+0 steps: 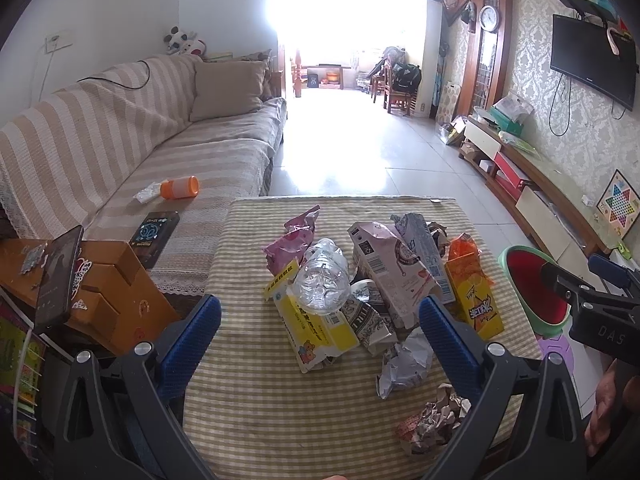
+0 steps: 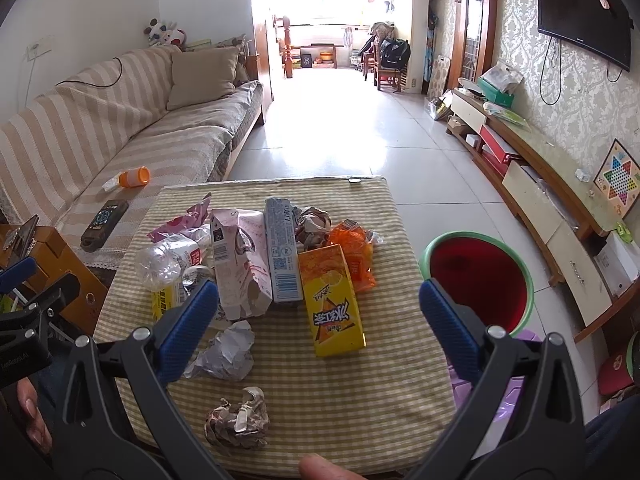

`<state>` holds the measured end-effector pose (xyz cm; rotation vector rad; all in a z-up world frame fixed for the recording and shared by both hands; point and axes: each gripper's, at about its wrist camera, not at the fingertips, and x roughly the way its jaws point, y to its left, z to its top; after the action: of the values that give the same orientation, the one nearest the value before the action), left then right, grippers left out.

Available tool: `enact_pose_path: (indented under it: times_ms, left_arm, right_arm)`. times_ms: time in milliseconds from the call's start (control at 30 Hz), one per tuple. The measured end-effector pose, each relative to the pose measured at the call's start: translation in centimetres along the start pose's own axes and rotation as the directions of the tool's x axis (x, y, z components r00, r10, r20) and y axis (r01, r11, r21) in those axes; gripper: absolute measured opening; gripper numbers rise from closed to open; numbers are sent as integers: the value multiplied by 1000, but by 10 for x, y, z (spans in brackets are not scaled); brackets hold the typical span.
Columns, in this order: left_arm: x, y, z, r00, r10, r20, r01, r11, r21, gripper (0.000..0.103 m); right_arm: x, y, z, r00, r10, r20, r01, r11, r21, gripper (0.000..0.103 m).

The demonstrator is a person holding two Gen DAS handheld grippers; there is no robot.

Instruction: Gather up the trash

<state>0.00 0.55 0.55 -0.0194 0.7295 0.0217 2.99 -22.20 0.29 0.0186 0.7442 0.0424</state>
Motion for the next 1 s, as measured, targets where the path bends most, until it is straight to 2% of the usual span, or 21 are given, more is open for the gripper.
enact_pose_path:
  times_ms: [1000]
  left_arm:
    - [-4,1,2,1000,1,23,-1,1000,-11,95]
  right_arm:
    - [-2,4,0,1000,14,4,-14,1000,-17,100]
